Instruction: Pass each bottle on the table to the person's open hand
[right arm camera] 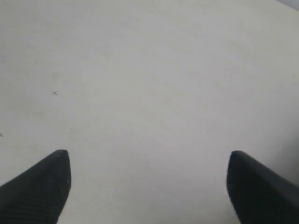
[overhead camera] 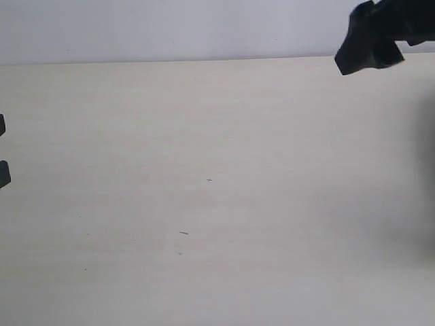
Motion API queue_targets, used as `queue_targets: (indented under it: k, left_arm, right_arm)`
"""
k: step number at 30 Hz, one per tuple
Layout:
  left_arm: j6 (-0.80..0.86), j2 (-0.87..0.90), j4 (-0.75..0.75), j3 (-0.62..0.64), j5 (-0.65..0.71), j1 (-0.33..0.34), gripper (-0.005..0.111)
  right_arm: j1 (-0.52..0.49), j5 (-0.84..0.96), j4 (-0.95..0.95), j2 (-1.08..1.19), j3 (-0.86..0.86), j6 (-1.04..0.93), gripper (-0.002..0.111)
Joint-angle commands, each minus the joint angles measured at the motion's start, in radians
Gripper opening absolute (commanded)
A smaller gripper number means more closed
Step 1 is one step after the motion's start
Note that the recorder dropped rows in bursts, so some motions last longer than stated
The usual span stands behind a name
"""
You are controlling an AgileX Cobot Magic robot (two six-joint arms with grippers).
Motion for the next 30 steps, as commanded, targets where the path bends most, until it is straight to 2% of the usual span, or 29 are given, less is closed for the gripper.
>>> queue_targets:
  k: [1,5,7,16,30]
  left_arm:
    - [-0.004,-0.002,0.005,0.005,-0.001,0.003,0.0]
    - [-0.004,-0.002,0.005,0.005,-0.001,0.003,0.0]
    - [-0.004,-0.002,0.005,0.005,-0.001,0.003,0.0]
    - [-0.004,-0.002,0.005,0.005,-0.001,0.003,0.0]
    - [-0.004,-0.002,0.005,0.005,-0.001,0.003,0.0]
  right_arm:
    - [0.0,-0.128,0.128,-0.174,0.151,-0.11,0.06]
    - [0.0,-0.242,0.271,-0.306,0.269,-0.165,0.017]
    - [0.0,-0.291,0.302,-0.361,0.315,-0.166,-0.001]
    - [0.0,-0.435,0.354,-0.494,0.485,-0.166,0.0]
    - [0.0,-0.747,0.452,-0.512,0.775,-0.157,0.0]
